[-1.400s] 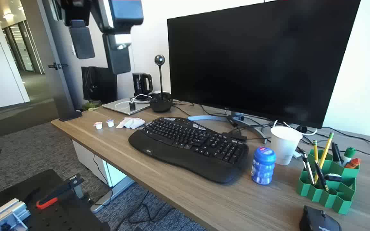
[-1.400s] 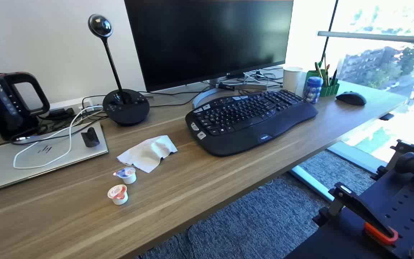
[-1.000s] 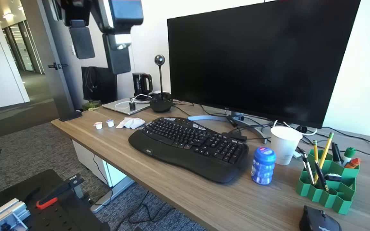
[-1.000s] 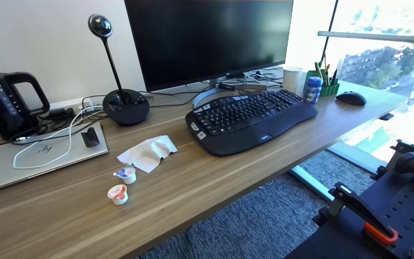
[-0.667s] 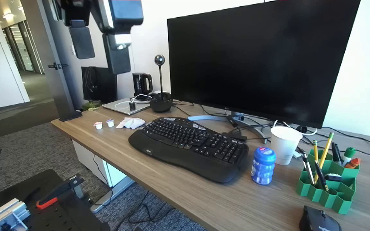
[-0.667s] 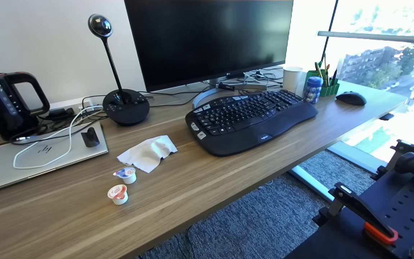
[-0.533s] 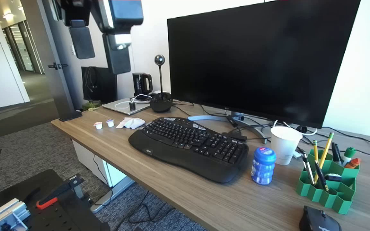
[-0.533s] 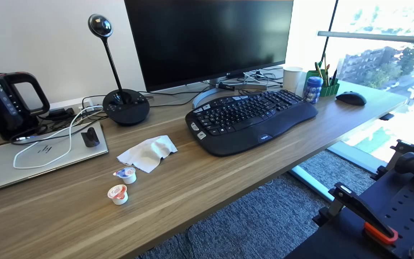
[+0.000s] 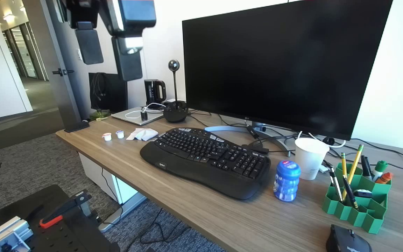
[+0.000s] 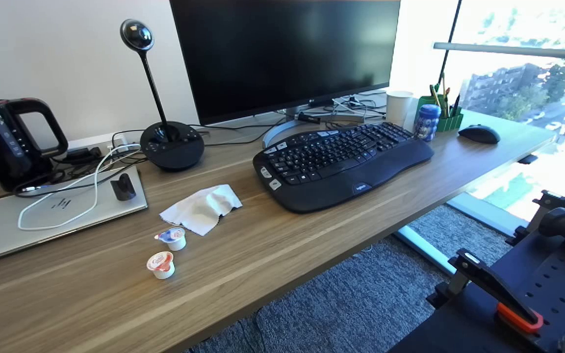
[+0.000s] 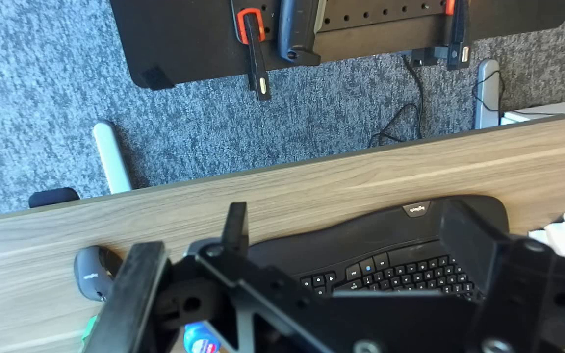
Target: Move the mouse to the left side of the table.
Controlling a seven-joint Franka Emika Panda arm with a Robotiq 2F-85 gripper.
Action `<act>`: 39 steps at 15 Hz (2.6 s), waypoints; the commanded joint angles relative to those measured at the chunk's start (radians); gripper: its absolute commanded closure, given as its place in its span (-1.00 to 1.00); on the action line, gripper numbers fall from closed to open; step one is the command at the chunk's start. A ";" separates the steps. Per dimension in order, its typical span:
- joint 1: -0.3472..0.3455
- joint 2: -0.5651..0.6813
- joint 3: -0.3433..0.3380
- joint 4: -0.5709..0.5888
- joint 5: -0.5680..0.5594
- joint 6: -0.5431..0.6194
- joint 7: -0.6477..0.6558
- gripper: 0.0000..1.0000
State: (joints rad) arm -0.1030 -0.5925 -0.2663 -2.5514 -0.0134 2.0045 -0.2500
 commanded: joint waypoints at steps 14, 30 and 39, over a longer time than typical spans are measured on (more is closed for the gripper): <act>-0.017 0.042 0.030 0.025 0.009 0.031 0.035 -1.00; -0.099 0.377 0.051 0.293 -0.059 0.180 0.300 -1.00; -0.117 0.681 0.032 0.581 -0.069 0.135 0.472 -1.00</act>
State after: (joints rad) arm -0.2124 -0.0018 -0.2353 -2.0867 -0.0798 2.1819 0.1725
